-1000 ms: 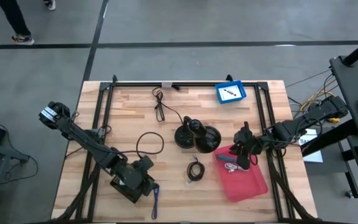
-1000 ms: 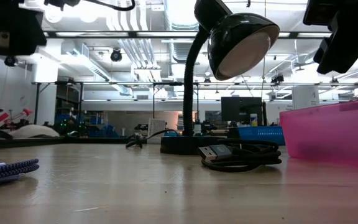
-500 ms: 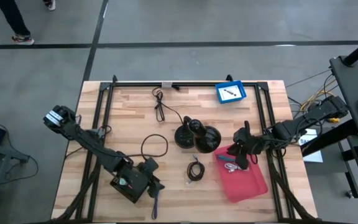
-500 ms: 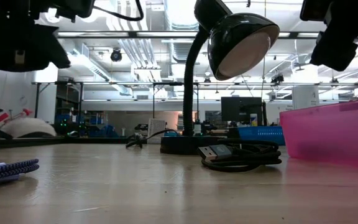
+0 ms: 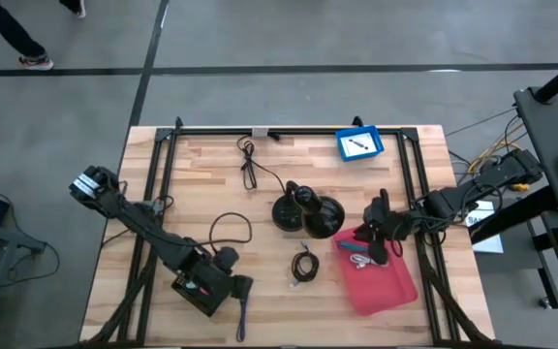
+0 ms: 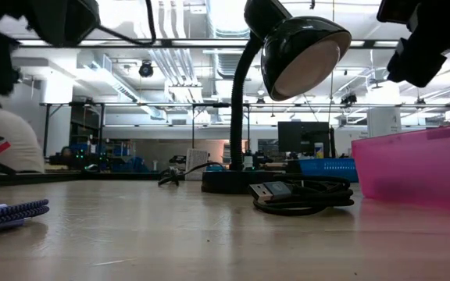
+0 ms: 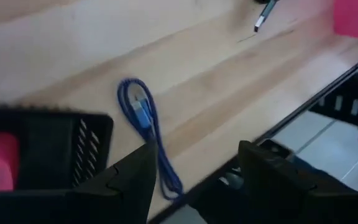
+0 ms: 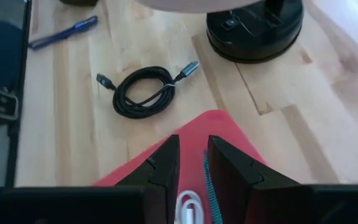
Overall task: Pick and place items into bin
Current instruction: Put the purple charger cable into the pink bin
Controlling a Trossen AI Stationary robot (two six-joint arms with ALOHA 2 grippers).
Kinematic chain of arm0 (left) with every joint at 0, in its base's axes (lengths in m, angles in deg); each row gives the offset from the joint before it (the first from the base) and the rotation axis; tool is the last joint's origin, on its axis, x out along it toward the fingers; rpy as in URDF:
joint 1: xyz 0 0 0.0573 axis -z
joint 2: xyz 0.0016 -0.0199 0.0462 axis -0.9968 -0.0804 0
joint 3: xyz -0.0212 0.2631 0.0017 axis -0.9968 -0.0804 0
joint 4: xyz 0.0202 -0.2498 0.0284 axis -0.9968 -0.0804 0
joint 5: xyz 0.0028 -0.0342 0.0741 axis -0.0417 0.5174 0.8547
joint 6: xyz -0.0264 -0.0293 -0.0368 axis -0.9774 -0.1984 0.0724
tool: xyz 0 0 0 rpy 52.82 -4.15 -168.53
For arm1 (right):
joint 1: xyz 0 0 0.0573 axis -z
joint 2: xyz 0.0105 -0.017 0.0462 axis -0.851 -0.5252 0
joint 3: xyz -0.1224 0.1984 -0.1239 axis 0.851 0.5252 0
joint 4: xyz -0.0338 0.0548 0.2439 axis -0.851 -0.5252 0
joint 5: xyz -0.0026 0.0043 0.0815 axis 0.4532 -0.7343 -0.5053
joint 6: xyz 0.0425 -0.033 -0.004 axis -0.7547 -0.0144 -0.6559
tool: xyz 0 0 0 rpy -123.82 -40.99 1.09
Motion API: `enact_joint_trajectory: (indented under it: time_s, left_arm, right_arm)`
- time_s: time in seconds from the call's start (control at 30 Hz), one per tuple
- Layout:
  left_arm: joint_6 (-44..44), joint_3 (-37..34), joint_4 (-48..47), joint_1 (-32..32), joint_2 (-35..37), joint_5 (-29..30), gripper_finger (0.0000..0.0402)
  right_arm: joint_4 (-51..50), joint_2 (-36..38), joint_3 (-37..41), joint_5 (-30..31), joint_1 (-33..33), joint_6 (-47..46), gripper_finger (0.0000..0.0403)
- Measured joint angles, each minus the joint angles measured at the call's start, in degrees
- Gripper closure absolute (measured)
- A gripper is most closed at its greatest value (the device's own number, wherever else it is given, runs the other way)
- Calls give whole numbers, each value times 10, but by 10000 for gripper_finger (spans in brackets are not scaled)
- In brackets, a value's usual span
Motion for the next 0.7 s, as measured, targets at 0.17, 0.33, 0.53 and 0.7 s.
enact_joint_trajectory:
  time_s: [0.17,0.33,0.53,0.7]
  left_arm:
    - [-34,50,-40,-3,-17,4,194]
    - [-8,105,-63,-6,-58,3,194]
    - [-5,131,-83,-5,-98,-8,194]
    - [-18,130,-81,-4,-123,-9,194]
  right_arm:
    - [0,0,0,4,0,56,330]
    - [0,0,0,4,0,78,330]
    - [0,0,0,4,0,48,330]
    - [0,0,0,4,0,46,330]
